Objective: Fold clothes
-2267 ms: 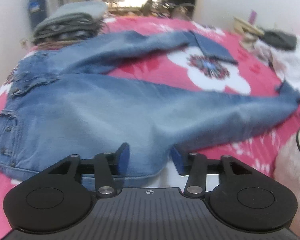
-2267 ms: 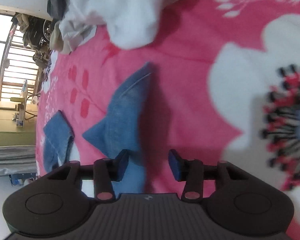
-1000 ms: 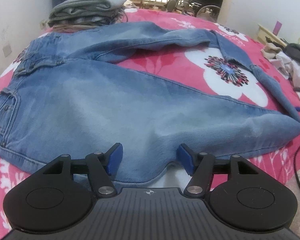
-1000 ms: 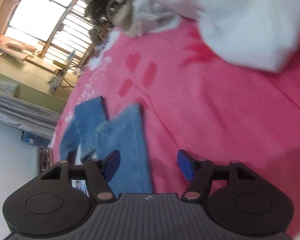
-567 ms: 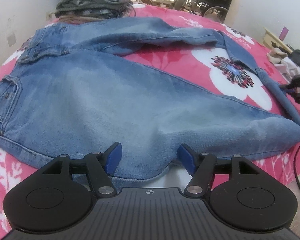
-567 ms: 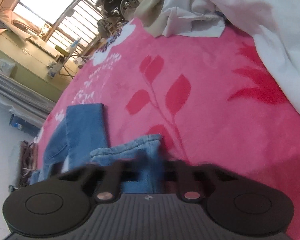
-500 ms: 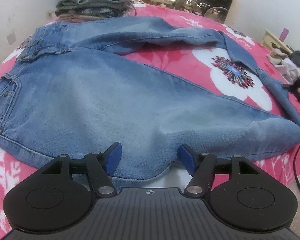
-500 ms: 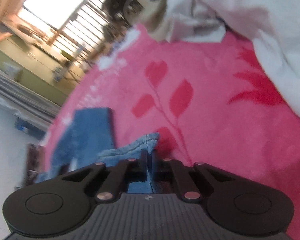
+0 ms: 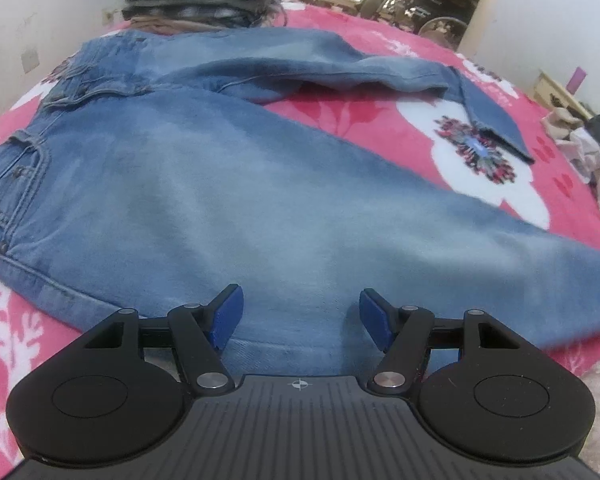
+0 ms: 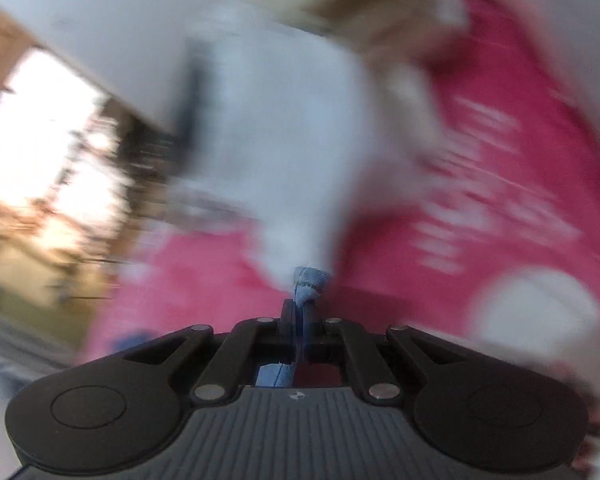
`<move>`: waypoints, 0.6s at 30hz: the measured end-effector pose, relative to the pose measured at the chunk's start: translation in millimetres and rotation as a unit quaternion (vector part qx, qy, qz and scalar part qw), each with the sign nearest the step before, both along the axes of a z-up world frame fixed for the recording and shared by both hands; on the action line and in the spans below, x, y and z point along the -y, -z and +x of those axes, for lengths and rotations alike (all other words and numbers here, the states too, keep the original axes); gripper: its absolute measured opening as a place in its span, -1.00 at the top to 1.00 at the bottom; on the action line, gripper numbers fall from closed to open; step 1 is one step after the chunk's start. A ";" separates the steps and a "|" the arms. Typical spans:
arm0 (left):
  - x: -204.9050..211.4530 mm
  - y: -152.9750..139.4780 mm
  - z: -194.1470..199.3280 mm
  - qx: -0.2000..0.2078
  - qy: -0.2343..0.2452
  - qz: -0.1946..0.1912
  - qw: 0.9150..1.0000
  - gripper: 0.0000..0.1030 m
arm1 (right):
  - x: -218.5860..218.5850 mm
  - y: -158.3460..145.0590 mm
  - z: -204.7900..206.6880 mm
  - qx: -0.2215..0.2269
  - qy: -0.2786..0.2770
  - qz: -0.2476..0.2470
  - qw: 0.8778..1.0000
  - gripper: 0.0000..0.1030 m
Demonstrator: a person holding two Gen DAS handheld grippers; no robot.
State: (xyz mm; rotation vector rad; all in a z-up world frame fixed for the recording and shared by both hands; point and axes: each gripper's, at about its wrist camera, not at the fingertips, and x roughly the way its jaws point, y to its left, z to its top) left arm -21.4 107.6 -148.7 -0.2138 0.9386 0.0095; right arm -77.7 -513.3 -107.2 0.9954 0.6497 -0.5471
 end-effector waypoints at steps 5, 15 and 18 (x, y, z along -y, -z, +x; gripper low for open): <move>-16.5 -6.8 -9.6 -0.007 -0.020 -0.017 1.000 -0.26 | 10.7 57.6 -27.8 -0.007 0.060 0.111 0.992 0.92; -22.5 -9.7 -28.0 -0.024 -0.029 0.015 0.999 -0.26 | -18.2 10.5 -23.2 -0.088 0.014 -0.083 0.993 0.54; -16.8 -20.1 -32.3 -0.001 -0.015 0.037 0.999 -0.26 | -51.7 -15.3 -13.0 -0.058 -0.062 -0.167 0.982 0.54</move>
